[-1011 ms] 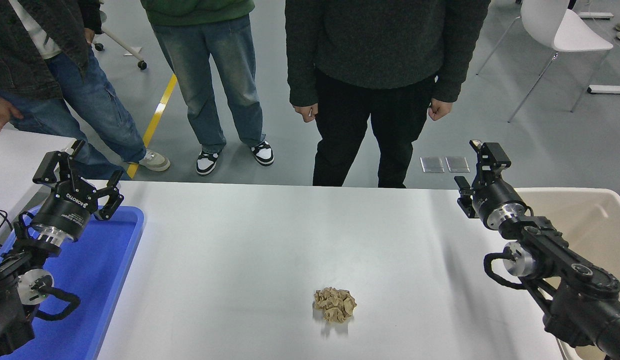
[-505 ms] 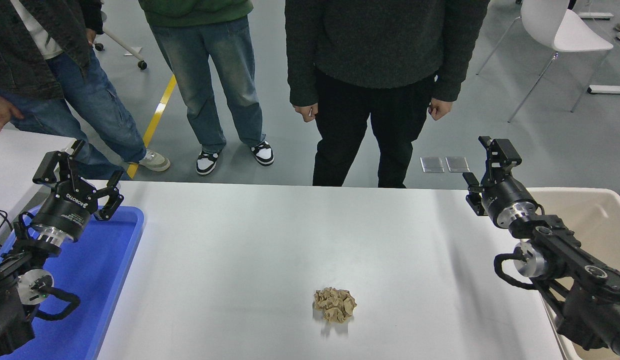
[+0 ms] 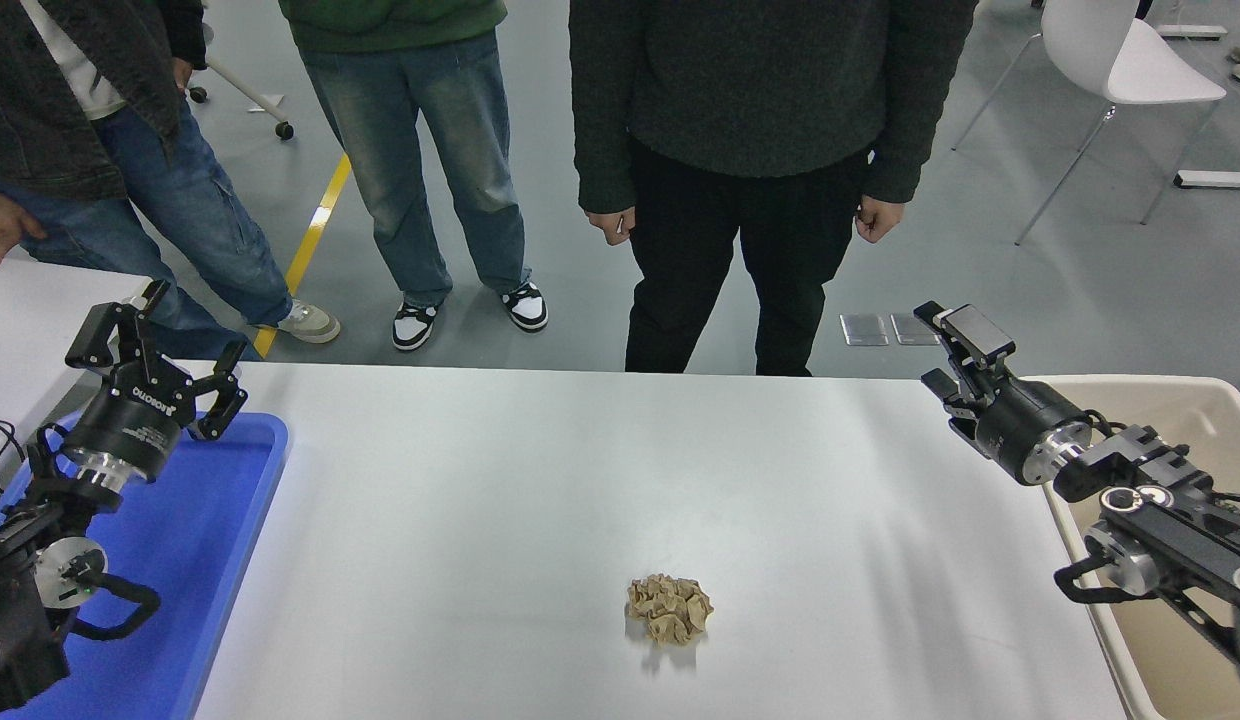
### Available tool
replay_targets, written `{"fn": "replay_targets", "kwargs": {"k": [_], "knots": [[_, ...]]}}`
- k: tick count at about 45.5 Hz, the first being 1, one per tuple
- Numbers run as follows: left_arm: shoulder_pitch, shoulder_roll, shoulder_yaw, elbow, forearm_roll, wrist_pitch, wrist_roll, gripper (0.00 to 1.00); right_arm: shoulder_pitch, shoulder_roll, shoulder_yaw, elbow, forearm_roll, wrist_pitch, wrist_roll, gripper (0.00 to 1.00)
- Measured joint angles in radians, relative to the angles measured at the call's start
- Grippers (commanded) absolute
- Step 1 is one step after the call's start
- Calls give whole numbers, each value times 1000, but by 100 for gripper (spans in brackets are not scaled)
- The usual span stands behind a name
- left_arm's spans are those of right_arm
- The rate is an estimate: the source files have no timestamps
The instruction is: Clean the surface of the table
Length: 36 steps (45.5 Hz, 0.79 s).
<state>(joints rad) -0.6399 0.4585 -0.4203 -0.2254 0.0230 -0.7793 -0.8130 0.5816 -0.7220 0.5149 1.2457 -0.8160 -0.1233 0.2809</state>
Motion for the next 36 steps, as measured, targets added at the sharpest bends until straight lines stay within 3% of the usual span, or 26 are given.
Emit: {"fn": "replay_targets", "kwargs": {"k": [17,36], "knots": [[0,0,0,0,0,0,0,100,111,-186,-234,198,-195,81,-17,99],[0,0,0,0,0,0,0,100,357,-227,-548,273,-325,144,-82,99]]}}
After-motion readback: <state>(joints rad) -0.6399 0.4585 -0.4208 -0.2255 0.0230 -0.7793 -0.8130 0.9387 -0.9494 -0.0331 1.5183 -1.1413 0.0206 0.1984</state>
